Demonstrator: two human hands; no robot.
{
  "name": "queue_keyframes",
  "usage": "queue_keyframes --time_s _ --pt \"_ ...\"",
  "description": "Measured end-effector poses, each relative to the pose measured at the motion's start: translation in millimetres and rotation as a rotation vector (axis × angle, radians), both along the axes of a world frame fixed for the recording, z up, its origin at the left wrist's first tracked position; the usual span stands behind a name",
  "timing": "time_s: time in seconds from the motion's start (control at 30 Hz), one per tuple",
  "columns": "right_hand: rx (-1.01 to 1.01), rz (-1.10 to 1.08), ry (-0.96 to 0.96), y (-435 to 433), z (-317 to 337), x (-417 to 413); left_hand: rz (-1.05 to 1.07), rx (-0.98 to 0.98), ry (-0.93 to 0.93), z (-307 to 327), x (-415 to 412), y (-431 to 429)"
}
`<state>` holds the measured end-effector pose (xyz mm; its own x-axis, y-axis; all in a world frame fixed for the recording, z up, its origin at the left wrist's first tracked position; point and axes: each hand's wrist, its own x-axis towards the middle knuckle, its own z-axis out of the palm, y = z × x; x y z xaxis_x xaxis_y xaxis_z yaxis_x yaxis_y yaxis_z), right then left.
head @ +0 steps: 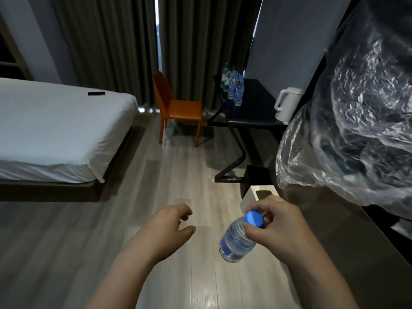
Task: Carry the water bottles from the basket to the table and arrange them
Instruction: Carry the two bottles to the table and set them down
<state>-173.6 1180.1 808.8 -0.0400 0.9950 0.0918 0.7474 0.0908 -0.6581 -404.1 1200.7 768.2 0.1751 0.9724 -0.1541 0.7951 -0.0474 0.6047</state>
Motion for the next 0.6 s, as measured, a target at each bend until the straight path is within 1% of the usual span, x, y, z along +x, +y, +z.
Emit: queue_keyframes --time_s 0.33,0.6 --pt "-0.075 0.007 -0.075 145 -5 -52 -0.025 -0.028 -0.013 -13 -48 139" --pt "-0.091 0.038 -0.085 288 -13 -72 -0.003 -0.012 0.054 -16 -72 281"
